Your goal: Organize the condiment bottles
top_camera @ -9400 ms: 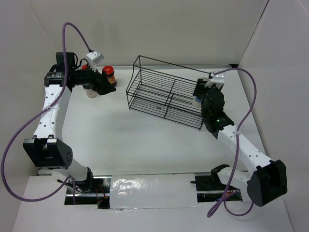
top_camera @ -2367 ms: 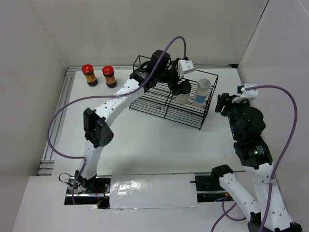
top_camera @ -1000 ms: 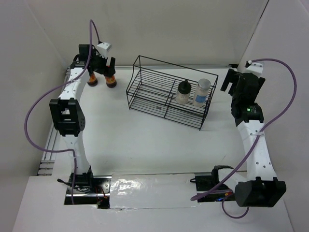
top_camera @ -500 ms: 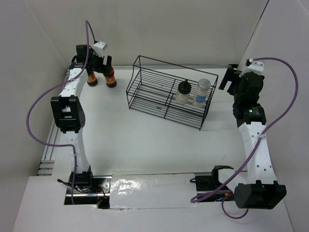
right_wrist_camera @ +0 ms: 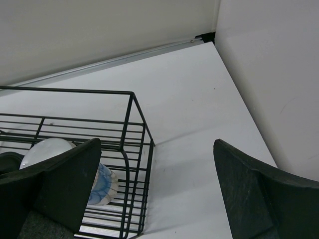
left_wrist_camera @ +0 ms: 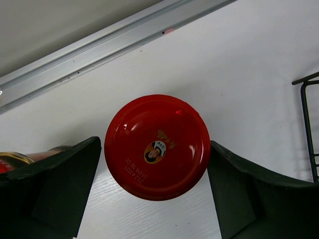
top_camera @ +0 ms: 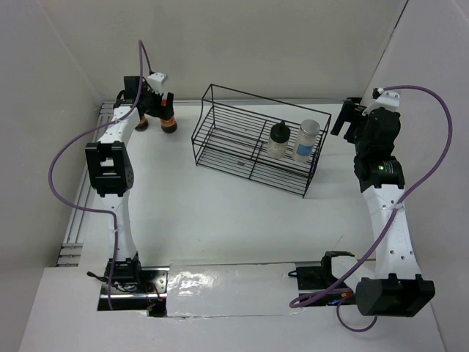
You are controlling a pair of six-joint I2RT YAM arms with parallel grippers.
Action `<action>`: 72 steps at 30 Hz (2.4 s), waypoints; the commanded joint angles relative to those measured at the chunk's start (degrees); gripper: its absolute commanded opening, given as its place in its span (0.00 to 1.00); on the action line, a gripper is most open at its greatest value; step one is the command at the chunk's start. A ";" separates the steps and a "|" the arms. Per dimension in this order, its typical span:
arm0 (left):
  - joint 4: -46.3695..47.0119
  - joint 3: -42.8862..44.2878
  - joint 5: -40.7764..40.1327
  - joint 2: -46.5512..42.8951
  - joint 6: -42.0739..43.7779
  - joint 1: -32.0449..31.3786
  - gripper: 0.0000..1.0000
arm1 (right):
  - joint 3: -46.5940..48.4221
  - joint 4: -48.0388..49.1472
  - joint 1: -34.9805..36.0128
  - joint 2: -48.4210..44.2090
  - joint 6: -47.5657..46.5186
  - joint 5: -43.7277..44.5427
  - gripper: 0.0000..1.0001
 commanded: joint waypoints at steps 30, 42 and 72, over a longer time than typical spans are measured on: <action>-9.70 6.75 12.37 -18.21 8.14 -0.26 0.00 | -5.31 -3.31 -0.67 -3.65 3.59 14.86 0.89; -19.63 12.81 14.04 -28.06 11.38 -2.80 0.00 | -23.58 -0.23 -1.11 -13.40 2.47 11.55 0.90; -15.33 15.02 7.36 -19.37 10.60 -30.67 0.00 | -27.03 -3.92 -1.20 -21.40 -2.82 1.43 0.95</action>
